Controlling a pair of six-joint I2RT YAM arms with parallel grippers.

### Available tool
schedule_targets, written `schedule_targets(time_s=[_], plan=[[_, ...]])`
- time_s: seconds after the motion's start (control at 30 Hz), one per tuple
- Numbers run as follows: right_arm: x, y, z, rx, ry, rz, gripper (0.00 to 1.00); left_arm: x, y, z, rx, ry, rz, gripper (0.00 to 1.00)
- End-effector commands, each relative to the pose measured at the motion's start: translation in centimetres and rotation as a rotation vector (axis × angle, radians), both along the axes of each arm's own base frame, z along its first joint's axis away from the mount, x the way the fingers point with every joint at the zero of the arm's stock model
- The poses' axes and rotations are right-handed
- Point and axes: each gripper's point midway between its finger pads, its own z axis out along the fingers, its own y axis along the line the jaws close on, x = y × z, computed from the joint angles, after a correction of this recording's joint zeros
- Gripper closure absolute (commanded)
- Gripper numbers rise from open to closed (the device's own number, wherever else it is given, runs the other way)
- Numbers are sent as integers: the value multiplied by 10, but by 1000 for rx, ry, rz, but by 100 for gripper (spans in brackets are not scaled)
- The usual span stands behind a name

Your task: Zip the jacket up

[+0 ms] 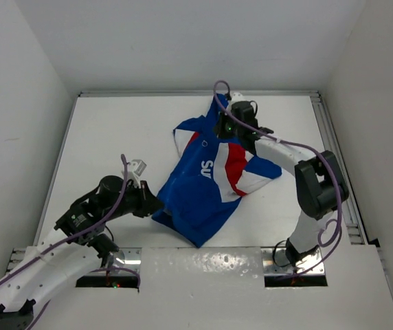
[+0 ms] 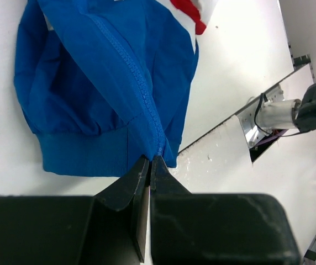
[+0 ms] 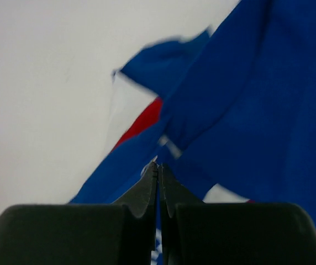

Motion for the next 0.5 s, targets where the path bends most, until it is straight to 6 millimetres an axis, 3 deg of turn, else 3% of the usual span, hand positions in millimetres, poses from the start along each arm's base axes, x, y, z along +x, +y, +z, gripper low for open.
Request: schedule_targets(time_s=[0.0,0.07,0.1,0.17,0.23,0.3,0.33,0.47], plan=[[-31,34,-26,99,107,162,100,6,-8,-3,-41,11,19,100],[-46,42,-43,117,149,206,92,7,-10,-7,-46,23,26,100],[-55,53,-45,122,149,256,74,7,-11,-13,-46,38,29,100],[-57,61,-52,74,141,279,59,8,-14,-13,-61,39,25,100],[-53,59,-71,36,191,258,58,7,-15,-16,-59,48,14,100],[-43,60,-74,24,186,240,58,6,-16,-21,-56,55,12,100],[-42,57,-88,2,217,223,58,7,-17,-18,-67,47,13,100],[-27,62,-94,8,210,203,58,7,-19,-21,-76,49,8,100]])
